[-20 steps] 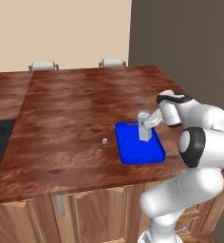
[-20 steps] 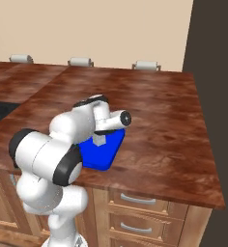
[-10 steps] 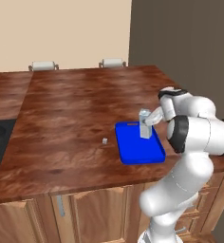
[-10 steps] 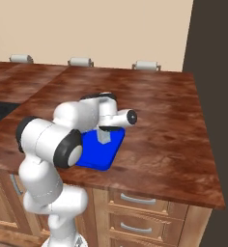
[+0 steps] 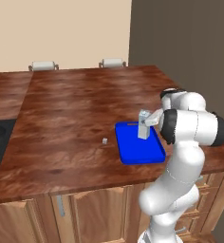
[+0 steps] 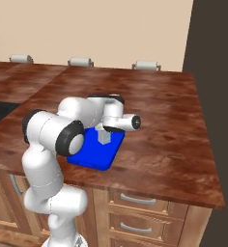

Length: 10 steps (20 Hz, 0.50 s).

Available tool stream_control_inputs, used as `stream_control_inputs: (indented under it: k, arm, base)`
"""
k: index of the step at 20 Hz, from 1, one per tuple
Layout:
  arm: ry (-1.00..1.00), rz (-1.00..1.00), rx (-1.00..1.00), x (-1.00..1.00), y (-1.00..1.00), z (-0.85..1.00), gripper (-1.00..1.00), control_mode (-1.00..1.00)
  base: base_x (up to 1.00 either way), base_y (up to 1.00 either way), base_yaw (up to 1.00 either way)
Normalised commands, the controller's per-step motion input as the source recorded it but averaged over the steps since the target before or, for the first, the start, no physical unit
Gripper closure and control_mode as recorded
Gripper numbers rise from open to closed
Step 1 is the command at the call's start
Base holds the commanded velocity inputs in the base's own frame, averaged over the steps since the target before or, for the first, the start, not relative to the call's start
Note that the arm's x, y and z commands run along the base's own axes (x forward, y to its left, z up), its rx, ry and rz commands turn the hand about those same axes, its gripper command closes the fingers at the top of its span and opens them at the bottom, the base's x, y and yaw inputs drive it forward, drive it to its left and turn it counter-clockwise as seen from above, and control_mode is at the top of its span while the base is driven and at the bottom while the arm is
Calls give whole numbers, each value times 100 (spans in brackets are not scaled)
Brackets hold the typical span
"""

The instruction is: Take out the milk from the fridge and place it on the tray on the counter. Then take the sugar cube near the tray and place it in the tray.

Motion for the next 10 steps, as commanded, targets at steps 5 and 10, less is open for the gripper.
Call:
stream_control_inputs:
  k: [5, 10]
  arm:
    - [0, 0, 0, 21, 0, -15, 100, -100]
    - [0, 0, 0, 18, 0, -21, 100, -100]
  base:
    - [0, 0, 0]
    - [0, 0, 0]
